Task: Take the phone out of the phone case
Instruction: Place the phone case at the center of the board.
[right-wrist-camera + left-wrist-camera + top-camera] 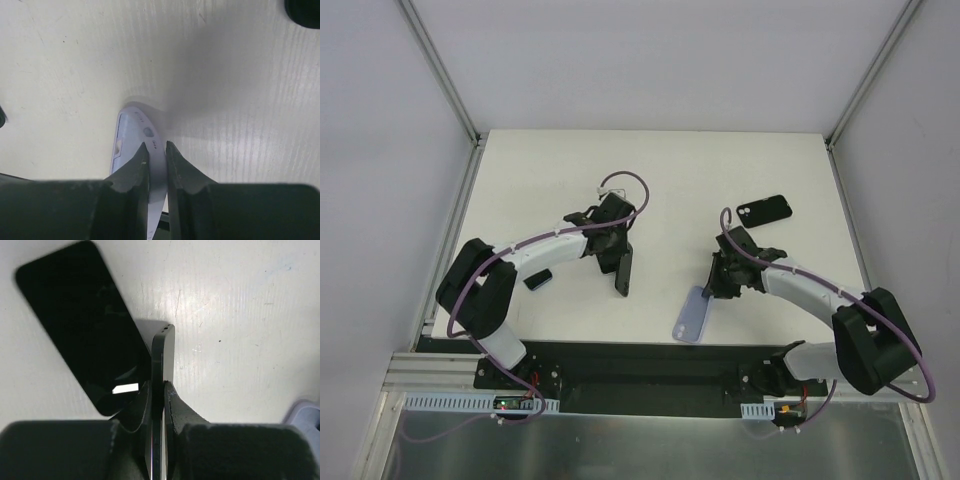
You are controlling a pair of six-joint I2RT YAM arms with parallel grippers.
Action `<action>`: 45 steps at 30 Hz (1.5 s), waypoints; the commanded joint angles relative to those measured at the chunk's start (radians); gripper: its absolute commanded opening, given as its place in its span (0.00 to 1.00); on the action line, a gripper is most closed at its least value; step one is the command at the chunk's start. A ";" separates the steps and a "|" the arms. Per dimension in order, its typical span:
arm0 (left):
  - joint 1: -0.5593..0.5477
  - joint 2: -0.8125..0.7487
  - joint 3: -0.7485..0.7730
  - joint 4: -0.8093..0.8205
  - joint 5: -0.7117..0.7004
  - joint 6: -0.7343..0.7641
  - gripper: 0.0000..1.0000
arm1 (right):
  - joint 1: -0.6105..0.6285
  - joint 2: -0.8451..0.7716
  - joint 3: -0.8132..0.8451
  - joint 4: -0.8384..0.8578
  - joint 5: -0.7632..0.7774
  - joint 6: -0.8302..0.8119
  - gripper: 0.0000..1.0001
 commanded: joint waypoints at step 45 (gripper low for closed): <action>-0.024 0.573 0.934 -0.375 -0.218 0.164 0.35 | -0.361 0.542 0.793 -0.195 -0.093 -0.165 0.78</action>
